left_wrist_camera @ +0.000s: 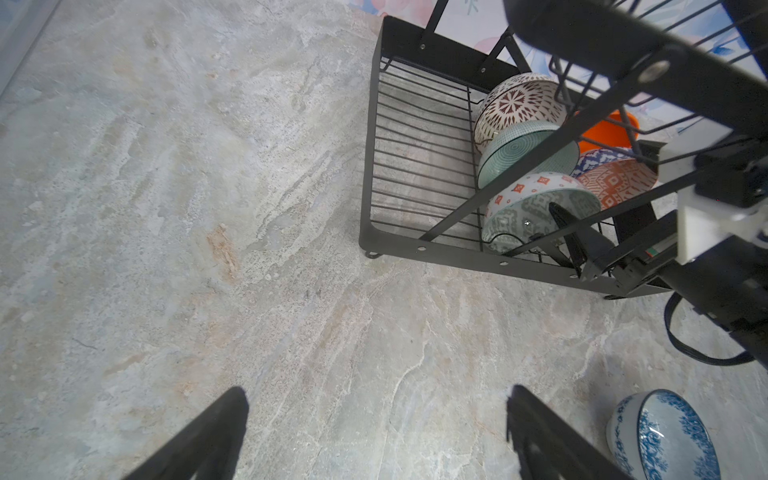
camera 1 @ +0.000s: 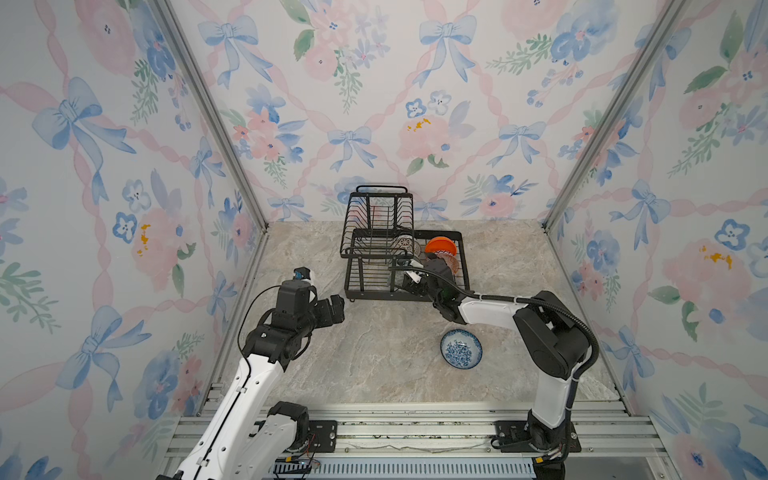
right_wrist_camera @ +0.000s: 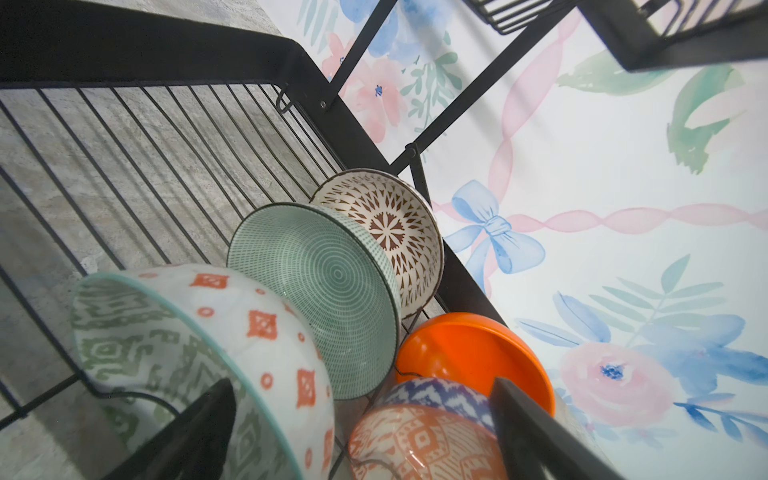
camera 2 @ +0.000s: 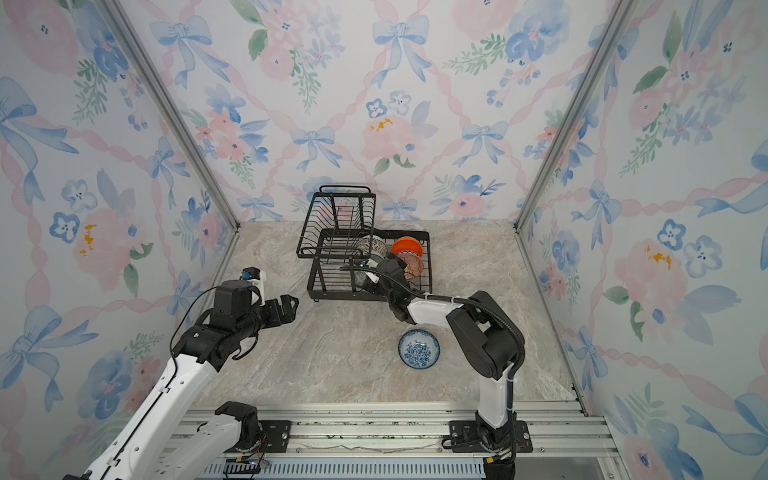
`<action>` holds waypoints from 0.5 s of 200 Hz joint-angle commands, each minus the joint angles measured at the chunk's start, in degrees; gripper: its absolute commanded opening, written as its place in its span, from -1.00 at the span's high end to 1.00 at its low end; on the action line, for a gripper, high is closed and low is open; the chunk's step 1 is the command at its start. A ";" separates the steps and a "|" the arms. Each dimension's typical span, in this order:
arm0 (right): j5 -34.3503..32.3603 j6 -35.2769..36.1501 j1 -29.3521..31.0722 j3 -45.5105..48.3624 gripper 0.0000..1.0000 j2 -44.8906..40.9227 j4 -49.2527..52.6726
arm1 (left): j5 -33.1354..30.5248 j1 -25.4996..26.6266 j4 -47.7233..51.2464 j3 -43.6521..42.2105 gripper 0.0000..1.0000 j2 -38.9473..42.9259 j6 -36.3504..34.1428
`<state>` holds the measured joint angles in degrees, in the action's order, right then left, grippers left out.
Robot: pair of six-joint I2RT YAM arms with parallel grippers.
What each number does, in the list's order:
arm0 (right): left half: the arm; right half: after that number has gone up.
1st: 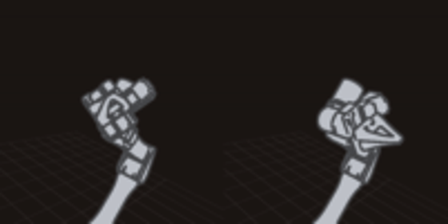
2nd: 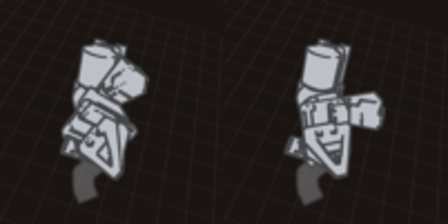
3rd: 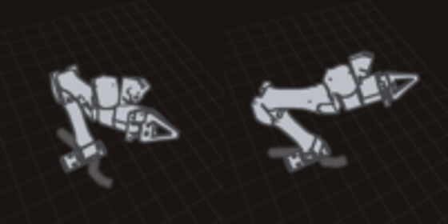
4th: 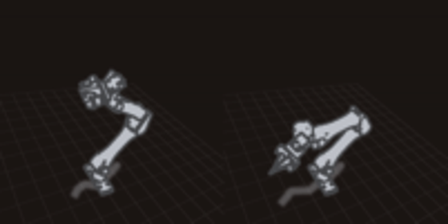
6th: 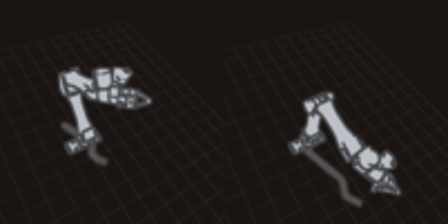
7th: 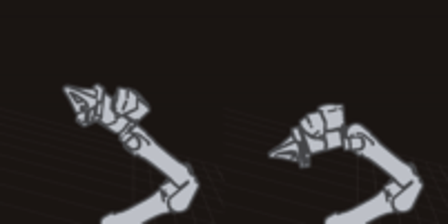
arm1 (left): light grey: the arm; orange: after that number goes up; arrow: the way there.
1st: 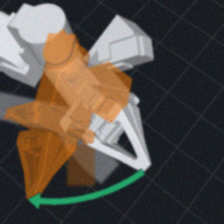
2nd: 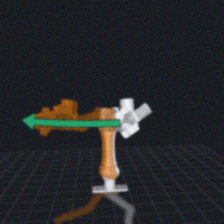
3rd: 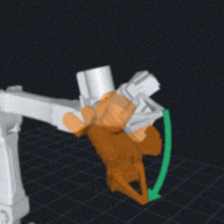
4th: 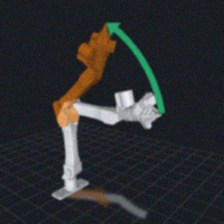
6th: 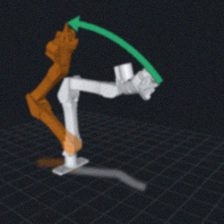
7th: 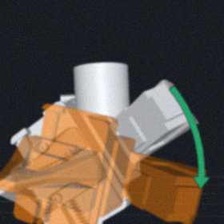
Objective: Load the bowls into the dish rack
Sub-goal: 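Lower the green-patterned bowl into the rack slot beside the green bowl with the right gripper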
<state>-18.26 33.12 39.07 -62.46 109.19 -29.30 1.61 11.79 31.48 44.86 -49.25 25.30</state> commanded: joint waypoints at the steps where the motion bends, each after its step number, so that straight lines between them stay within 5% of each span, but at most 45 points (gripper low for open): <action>1: 0.00 -1.40 0.46 0.90 -0.93 -2.29 -0.55 | 0.40 -0.51 1.08 -1.00 -0.96 0.67 0.45; 100: 4.63 -2.84 -0.64 3.72 -0.93 -5.59 0.53 | 0.36 -0.47 1.06 -1.44 -0.96 0.61 0.40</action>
<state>-17.41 32.62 38.94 -60.12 107.44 -28.97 1.58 11.60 31.48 44.25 -49.28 25.54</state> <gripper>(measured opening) 0.967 0.979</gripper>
